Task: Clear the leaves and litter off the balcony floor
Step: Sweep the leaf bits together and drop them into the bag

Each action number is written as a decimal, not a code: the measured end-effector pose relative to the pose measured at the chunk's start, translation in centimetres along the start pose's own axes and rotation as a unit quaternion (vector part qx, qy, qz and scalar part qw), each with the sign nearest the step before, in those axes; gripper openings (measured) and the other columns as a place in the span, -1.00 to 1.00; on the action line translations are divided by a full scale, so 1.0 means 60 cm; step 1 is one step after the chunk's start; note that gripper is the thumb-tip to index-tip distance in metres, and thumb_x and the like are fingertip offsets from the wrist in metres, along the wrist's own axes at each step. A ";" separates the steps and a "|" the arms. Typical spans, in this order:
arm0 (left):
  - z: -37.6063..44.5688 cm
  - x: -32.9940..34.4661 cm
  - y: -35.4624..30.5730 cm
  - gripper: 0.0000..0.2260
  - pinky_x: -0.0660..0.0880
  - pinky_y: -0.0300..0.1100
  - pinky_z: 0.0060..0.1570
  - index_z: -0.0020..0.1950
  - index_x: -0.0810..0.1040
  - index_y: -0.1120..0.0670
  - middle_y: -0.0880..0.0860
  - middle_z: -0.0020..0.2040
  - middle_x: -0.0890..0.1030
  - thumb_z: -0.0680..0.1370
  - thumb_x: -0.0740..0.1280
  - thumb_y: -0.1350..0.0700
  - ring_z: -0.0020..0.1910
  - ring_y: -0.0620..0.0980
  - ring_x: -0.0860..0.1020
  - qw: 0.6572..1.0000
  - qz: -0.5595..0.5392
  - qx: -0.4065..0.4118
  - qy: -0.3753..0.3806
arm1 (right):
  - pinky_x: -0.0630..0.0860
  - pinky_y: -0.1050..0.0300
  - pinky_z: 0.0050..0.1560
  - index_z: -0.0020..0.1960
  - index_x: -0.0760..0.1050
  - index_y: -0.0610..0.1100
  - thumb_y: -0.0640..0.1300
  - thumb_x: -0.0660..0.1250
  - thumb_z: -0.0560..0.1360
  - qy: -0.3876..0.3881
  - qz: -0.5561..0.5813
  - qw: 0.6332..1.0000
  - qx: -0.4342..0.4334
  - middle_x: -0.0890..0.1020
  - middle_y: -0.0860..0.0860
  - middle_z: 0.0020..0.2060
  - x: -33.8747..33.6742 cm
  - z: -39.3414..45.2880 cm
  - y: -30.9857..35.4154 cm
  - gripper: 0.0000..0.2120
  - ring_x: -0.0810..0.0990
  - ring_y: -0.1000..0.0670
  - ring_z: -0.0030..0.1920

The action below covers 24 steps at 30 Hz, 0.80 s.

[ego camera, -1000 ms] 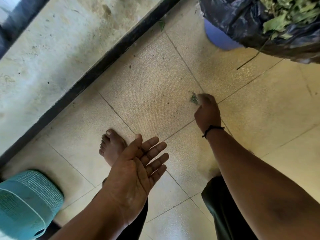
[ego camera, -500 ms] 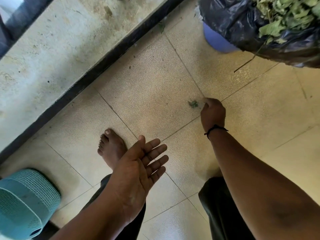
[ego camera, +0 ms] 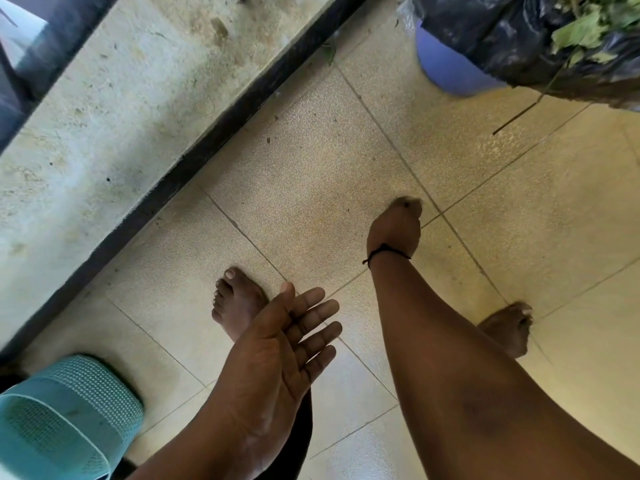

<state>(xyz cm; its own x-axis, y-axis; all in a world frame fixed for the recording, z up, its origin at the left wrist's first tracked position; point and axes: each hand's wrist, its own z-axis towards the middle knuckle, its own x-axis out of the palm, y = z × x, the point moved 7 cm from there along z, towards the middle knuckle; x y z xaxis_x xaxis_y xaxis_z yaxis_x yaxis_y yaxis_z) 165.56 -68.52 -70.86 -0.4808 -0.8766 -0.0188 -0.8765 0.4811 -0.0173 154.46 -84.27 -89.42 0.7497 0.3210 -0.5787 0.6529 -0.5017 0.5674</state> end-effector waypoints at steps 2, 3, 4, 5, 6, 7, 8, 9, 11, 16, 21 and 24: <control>0.000 -0.002 -0.004 -0.53 0.49 -0.06 0.10 0.14 0.63 0.12 0.09 0.03 0.72 0.39 0.25 -0.13 0.06 0.07 0.67 1.000 0.006 0.005 0.003 | 0.10 0.13 0.27 0.46 -0.04 -0.55 -0.41 -0.22 0.66 0.017 -0.008 0.998 0.054 0.07 -0.52 0.39 0.009 0.007 -0.009 -0.60 0.02 -0.52 0.36; -0.001 -0.002 -0.004 -0.54 0.49 -0.06 0.11 0.14 0.63 0.11 0.09 0.03 0.72 0.39 0.25 -0.13 0.06 0.07 0.67 1.000 0.010 0.007 0.003 | 0.36 0.24 0.14 0.42 0.12 -0.52 -0.38 -0.14 0.67 0.022 -0.026 0.994 0.107 0.21 -0.51 0.34 0.015 0.007 -0.020 -0.63 0.21 -0.47 0.35; -0.001 -0.001 -0.005 -0.54 0.48 -0.07 0.11 0.14 0.63 0.11 0.09 0.03 0.72 0.39 0.24 -0.13 0.06 0.07 0.66 1.000 0.016 0.008 0.005 | 0.46 0.25 -0.03 0.36 0.28 -0.45 -0.36 -0.03 0.66 -0.013 -0.050 0.986 0.156 0.35 -0.44 0.27 0.007 0.007 -0.029 -0.68 0.43 -0.35 0.27; -0.002 0.000 -0.006 -0.54 0.48 -0.07 0.10 0.14 0.63 0.11 0.09 0.03 0.72 0.39 0.24 -0.13 0.06 0.07 0.66 1.000 0.020 0.009 0.006 | 0.46 0.24 -0.10 0.29 0.39 -0.38 -0.35 0.07 0.64 -0.039 -0.112 0.983 0.142 0.43 -0.34 0.22 0.001 0.009 -0.023 -0.73 0.55 -0.22 0.17; -0.003 0.000 -0.007 -0.54 0.49 -0.07 0.09 0.14 0.63 0.11 0.09 0.03 0.72 0.39 0.24 -0.13 0.07 0.07 0.66 1.000 0.023 0.011 0.007 | 0.45 0.20 -0.11 0.25 0.44 -0.34 -0.36 0.14 0.61 -0.049 -0.146 0.978 0.140 0.45 -0.27 0.20 -0.002 0.009 -0.018 -0.76 0.59 -0.15 0.10; -0.003 0.000 -0.010 -0.54 0.49 -0.08 0.08 0.15 0.63 0.10 0.08 0.03 0.72 0.39 0.25 -0.13 0.07 0.07 0.66 1.000 0.025 0.016 0.009 | 0.44 0.18 -0.12 0.23 0.46 -0.33 -0.37 0.16 0.60 -0.048 -0.135 0.977 0.160 0.45 -0.25 0.20 -0.002 0.009 -0.016 -0.76 0.60 -0.13 0.07; -0.002 -0.002 -0.012 -0.53 0.50 -0.08 0.07 0.15 0.63 0.10 0.08 0.02 0.72 0.38 0.25 -0.12 0.07 0.07 0.66 0.999 0.026 0.020 0.008 | 0.44 0.20 -0.13 0.24 0.45 -0.34 -0.38 0.15 0.60 -0.046 -0.124 0.977 0.169 0.44 -0.28 0.21 0.002 0.011 -0.021 -0.75 0.59 -0.16 0.08; -0.002 -0.004 -0.015 -0.53 0.49 -0.08 0.07 0.15 0.63 0.11 0.08 0.02 0.72 0.37 0.25 -0.12 0.07 0.07 0.66 0.999 0.027 0.023 0.007 | 0.42 0.28 -0.19 0.27 0.41 -0.39 -0.40 0.09 0.62 -0.055 -0.059 0.979 0.187 0.41 -0.36 0.22 0.004 0.016 -0.026 -0.73 0.56 -0.25 0.11; -0.001 -0.009 -0.017 -0.53 0.49 -0.08 0.08 0.14 0.63 0.11 0.09 0.02 0.72 0.37 0.26 -0.13 0.07 0.07 0.66 0.999 0.027 0.023 0.005 | 0.35 0.44 -0.42 0.34 0.10 -0.61 -0.42 -0.18 0.65 -0.021 0.082 0.984 0.159 0.15 -0.60 0.26 0.022 0.023 -0.011 -0.66 0.40 -0.50 0.07; -0.001 -0.021 -0.021 -0.54 0.49 -0.07 0.09 0.11 0.64 0.10 0.10 0.01 0.72 0.36 0.27 -0.14 0.09 0.09 0.66 0.999 0.025 0.029 0.014 | 0.46 0.38 -0.25 0.36 0.20 -0.53 -0.37 -0.13 0.66 -0.110 0.143 0.956 0.231 0.28 -0.52 0.27 0.011 0.015 -0.046 -0.64 0.62 -0.07 -0.10; -0.002 -0.035 -0.033 -0.55 0.48 -0.05 0.16 0.09 0.65 0.10 0.10 0.02 0.72 0.35 0.28 -0.13 0.08 0.09 0.66 0.999 0.009 0.045 0.016 | 0.42 0.15 0.05 0.32 0.50 -0.18 -0.37 0.10 0.57 -0.154 -0.058 0.968 0.189 0.47 -0.16 0.26 -0.004 0.006 -0.044 -0.61 0.54 -0.14 0.19; -0.005 -0.040 -0.035 -0.55 0.50 -0.06 0.11 0.10 0.65 0.10 0.10 0.01 0.72 0.35 0.28 -0.13 0.06 0.08 0.66 0.998 0.002 0.055 0.018 | 0.37 0.19 0.01 0.26 0.55 -0.17 -0.36 0.14 0.56 -0.120 -0.111 0.974 0.154 0.53 -0.14 0.23 0.001 0.013 -0.040 -0.65 0.56 -0.12 0.18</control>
<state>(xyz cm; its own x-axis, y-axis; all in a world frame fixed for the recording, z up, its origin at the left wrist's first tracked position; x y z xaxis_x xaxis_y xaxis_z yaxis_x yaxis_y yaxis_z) 168.55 -67.42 -70.49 -0.4870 -0.8732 0.0170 -0.8673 0.4812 -0.1271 152.84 -83.69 -91.26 0.5231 0.2701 -0.8083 0.7042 -0.6712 0.2315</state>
